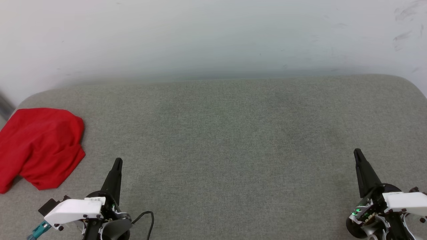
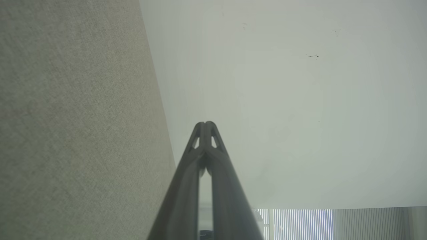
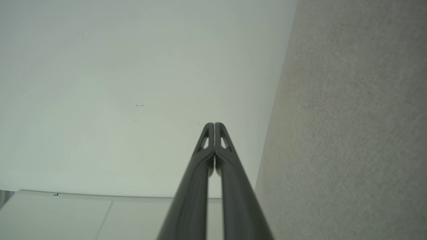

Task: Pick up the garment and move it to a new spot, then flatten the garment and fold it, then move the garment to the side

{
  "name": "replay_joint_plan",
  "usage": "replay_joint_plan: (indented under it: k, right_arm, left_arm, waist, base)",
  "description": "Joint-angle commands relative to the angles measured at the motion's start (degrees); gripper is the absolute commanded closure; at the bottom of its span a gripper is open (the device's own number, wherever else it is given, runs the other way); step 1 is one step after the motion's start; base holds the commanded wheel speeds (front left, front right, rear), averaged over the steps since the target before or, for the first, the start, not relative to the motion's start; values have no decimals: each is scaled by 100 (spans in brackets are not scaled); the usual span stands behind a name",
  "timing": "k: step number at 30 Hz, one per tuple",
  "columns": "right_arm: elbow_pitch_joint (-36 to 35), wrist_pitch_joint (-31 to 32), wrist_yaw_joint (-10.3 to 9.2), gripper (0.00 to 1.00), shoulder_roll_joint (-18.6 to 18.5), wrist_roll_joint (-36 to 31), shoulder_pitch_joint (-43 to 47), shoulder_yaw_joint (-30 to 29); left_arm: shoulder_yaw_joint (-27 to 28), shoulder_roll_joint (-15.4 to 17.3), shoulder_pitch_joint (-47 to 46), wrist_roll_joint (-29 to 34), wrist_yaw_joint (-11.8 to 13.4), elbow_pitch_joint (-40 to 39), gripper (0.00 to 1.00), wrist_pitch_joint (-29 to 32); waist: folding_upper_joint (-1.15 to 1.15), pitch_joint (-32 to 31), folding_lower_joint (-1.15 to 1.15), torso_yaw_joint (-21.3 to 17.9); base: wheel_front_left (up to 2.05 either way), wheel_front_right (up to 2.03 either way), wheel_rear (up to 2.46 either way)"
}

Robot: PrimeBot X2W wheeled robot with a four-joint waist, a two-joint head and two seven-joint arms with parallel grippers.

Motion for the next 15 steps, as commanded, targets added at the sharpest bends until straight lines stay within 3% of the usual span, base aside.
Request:
replay_joint_plan:
  k: [1, 15]
  right_arm:
    - [3, 4, -2, 100, 16, -28, -56, 1]
    - [3, 4, -2, 100, 16, -27, -56, 2]
  left_arm:
    - [13, 12, -31, 0, -18, -3, 100, 11]
    - [14, 12, -31, 0, -18, -3, 100, 10]
  waist:
    - [0, 0, 0, 0]
    - [0, 0, 0, 0]
  base:
    - [0, 0, 0]
    - [0, 0, 0]
